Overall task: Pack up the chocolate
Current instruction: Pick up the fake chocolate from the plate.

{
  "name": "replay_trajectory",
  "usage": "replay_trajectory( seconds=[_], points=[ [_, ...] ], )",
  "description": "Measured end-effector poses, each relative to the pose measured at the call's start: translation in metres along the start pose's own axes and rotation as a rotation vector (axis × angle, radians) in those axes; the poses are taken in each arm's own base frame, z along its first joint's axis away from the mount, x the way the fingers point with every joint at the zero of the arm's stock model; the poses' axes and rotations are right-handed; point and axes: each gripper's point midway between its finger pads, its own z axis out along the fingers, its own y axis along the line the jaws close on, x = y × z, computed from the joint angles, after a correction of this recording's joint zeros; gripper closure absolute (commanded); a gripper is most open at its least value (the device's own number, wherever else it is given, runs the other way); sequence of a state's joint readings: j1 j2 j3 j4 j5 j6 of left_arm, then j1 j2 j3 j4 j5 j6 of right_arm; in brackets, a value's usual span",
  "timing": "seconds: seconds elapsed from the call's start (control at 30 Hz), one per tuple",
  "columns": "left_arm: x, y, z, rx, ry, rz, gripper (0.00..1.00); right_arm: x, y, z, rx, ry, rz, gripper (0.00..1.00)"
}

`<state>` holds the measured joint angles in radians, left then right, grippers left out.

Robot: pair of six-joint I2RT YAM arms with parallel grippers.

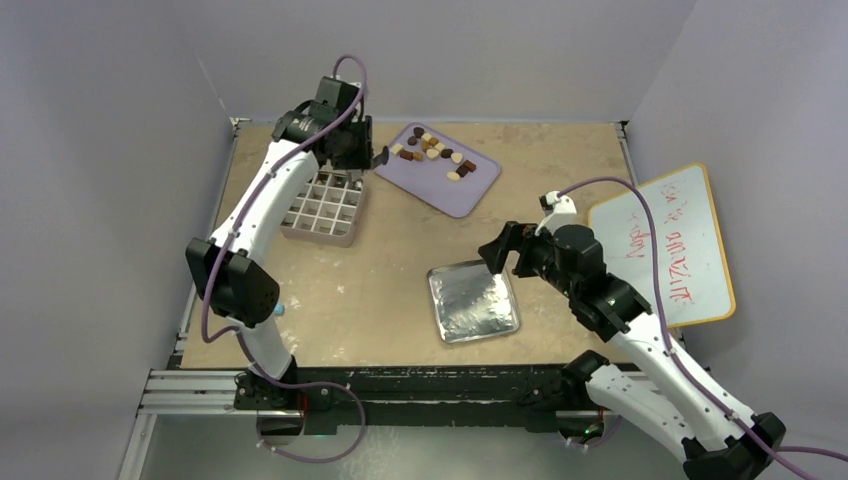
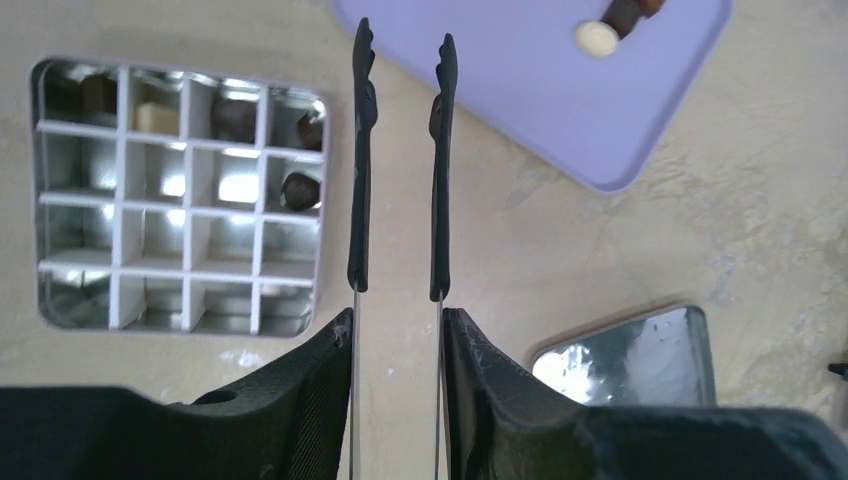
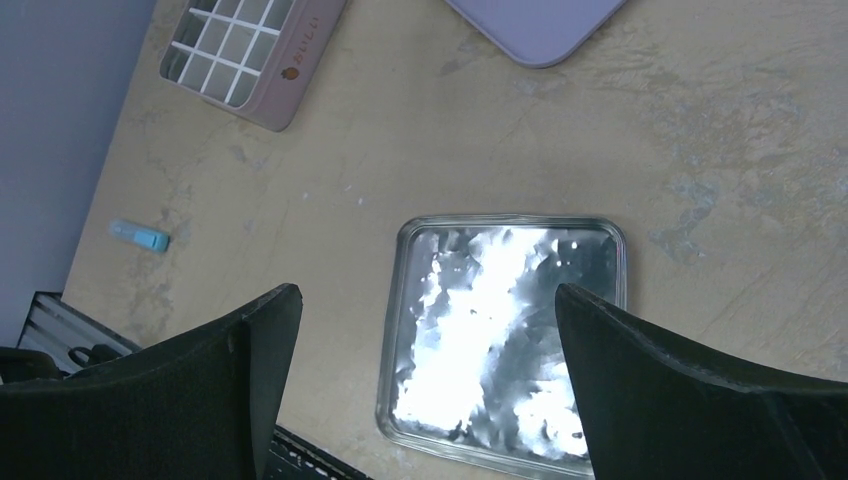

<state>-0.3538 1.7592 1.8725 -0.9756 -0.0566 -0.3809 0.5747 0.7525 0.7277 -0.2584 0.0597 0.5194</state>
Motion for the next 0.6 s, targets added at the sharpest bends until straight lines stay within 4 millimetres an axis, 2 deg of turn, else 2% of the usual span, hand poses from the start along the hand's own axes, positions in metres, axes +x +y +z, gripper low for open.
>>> replay_trajectory(
  seconds=[0.1,0.17,0.3,0.5,0.6],
  points=[
    [-0.011,-0.021,0.012,0.043,-0.016,0.039,0.68,-0.001,0.0,-0.002,0.005,0.003,-0.004,0.01],
    [-0.01,-0.03,0.02,0.054,-0.006,0.059,0.68,-0.004,0.0,-0.003,0.01,-0.001,-0.008,0.01],
    [-0.011,-0.044,0.059,0.06,0.018,0.101,0.68,-0.007,-0.003,-0.004,0.028,-0.014,-0.013,0.01],
    [-0.01,-0.044,0.123,0.027,0.056,0.14,0.68,-0.005,-0.009,-0.002,0.057,-0.008,-0.021,0.01],
    [-0.004,-0.043,0.139,0.021,0.073,0.155,0.68,-0.001,-0.012,0.002,0.07,0.013,-0.03,0.01]
  ],
)
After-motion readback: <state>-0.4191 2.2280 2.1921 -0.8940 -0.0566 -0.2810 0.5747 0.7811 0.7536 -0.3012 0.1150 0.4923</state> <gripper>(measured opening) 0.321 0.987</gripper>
